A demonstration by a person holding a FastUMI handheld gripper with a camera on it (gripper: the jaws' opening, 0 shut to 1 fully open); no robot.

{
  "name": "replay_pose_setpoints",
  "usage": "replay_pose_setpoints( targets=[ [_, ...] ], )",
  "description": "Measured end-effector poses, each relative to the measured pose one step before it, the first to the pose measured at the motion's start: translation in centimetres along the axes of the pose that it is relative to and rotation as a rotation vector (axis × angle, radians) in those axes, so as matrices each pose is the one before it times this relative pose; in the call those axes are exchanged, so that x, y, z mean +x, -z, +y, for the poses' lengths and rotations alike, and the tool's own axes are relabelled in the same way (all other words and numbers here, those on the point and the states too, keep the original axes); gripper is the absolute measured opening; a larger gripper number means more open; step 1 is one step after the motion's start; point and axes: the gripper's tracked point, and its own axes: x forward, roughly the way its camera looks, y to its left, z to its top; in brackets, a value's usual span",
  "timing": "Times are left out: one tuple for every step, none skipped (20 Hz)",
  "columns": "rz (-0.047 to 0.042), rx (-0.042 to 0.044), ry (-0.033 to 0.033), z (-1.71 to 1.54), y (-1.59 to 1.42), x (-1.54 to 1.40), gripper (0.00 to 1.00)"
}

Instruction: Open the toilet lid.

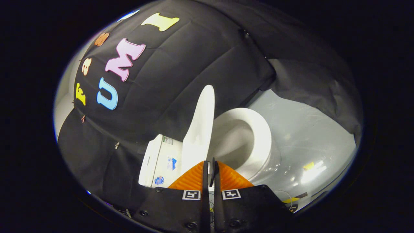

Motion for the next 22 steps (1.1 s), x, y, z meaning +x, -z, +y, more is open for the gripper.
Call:
replay_pose_setpoints(
  targets=[
    [-0.00408,-0.02093,0.00283,1.223,-0.082,-0.246,0.1],
    [-0.00431,-0.02217,0.00041,1.369,-0.108,-0.082,0.1],
    [-0.00333,-0.02138,0.00024,1.33,-0.066,-0.234,0.1],
    [-0.00786,-0.02132,0.00334,1.378,-0.214,0.023,0.1],
    [-0.00583,-0.02107,0.01069,0.913,-0.078,-0.127,0.1],
    [-0.00363,-0.0194,0.01858,0.809,-0.142,0.028,0.1],
    [-0.002,-0.01474,0.01852,0.644,-0.038,-0.04,0.1],
    [-0.00432,-0.00774,0.01576,0.491,-0.163,-0.011,0.1],
    [-0.004,-0.00407,0.00536,0.763,-0.12,-0.232,0.1],
    [-0.00293,-0.00519,0.00057,0.773,0.041,-0.143,0.1],
    [-0.00238,-0.00518,0.00271,0.52,-0.053,-0.053,0.1],
    [-0.00474,-0.00784,0.00508,0.47,0.016,-0.058,0.1],
    [-0.0043,-0.01056,0.00471,0.585,-0.064,-0.141,0.1],
    [-0.00484,-0.01013,0.00401,0.835,-0.155,-0.064,0.1],
    [-0.00278,-0.01406,0.00148,1.074,0.047,0.011,0.1],
    [-0.00224,-0.01783,0.00219,0.964,0.029,-0.033,0.1],
    [-0.00299,-0.02065,0.00352,1.081,-0.011,0.047,0.1],
    [-0.00404,-0.02535,0.00237,1.1,-0.083,-0.153,0.1],
    [-0.00458,-0.02234,0.00061,1.149,-0.087,-0.06,0.11],
    [-0.0049,-0.02074,-0.00512,1.359,-0.194,0.174,0.11],
    [-0.00102,-0.01955,-0.00765,1.3,0.089,-0.008,0.13],
    [-0.00004,-0.01475,-0.00315,1.294,0.096,0.233,0.15]
  ],
)
